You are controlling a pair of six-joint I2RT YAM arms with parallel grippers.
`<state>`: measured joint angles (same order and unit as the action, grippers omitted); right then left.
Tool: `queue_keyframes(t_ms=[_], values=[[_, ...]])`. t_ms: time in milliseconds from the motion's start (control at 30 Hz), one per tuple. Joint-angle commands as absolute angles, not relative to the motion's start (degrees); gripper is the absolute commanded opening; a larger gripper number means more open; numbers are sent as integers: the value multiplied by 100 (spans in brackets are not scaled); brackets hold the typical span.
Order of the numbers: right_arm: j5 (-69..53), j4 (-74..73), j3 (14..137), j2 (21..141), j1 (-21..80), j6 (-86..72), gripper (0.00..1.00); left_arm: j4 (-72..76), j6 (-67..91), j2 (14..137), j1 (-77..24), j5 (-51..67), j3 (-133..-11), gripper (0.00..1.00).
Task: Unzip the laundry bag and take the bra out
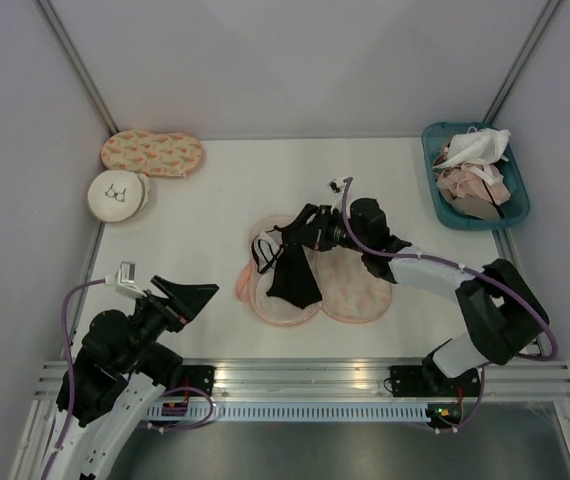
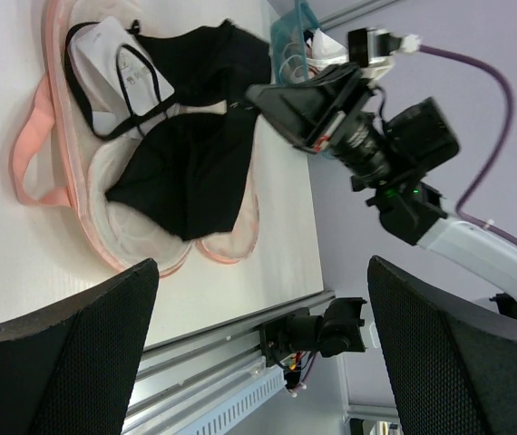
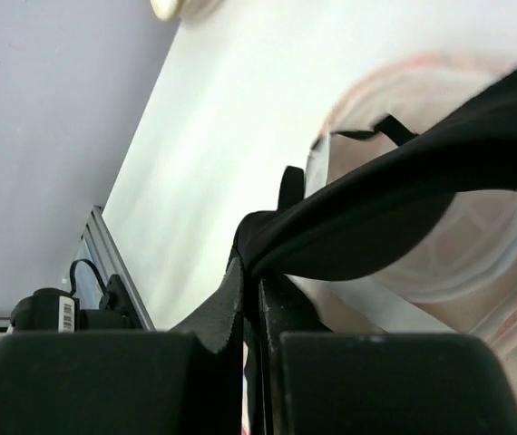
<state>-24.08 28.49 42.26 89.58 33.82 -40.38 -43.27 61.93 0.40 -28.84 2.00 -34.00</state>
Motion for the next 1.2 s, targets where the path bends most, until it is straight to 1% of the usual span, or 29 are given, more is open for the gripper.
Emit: queue_keyframes(t_ms=[0, 167, 200, 300, 367, 400, 467, 600, 767, 833, 1000, 1100, 1167], values=[[-2101, 1805, 4850, 8316, 3279, -3447, 1, -4298, 6012, -290, -2874, 184, -3498, 99], [-1259, 714, 5474, 7656, 2849, -3138, 0, -4307, 6029, -290, -2874, 185, -3516, 99], [-822, 303, 5780, 7603, 2778, -3085, 1, -4298, 6021, -290, -2874, 193, -3533, 99], [-231, -322, 6457, 7515, 2357, -2936, 0, -4307, 6021, -281, -2874, 211, -3551, 99], [-36, -491, 6792, 7488, 1989, -2883, 0, -4298, 6012, -273, -2874, 220, -3559, 99], [287, -623, 7107, 7497, 1856, -2909, 1, -4307, 6012, -272, -2874, 220, -3568, 99], [282, -659, 7608, 7593, 1357, -2953, 1, -4307, 6003, -255, -2874, 237, -3595, 99], [141, -835, 8515, 8032, 485, -3155, 0, -4307, 5985, -141, -2874, 237, -3630, 99], [579, -756, 9384, 8700, -490, -3340, 1, -4307, 5933, -35, -2874, 272, -3779, 99], [816, -721, 9570, 9015, -641, -3375, 0, -4307, 5915, 193, -2874, 272, -3823, 99], [1326, -562, 10019, 9851, -958, -3384, 0, -4307, 5915, 325, -2874, 272, -3885, 99], [1319, -782, 10292, 10781, -1072, -3419, 0, -4315, 5941, 352, -2874, 281, -3885, 98], [1327, -782, 10170, 11047, -1142, -3506, 0, -4315, 5968, 360, -2874, 290, -3867, 98]])
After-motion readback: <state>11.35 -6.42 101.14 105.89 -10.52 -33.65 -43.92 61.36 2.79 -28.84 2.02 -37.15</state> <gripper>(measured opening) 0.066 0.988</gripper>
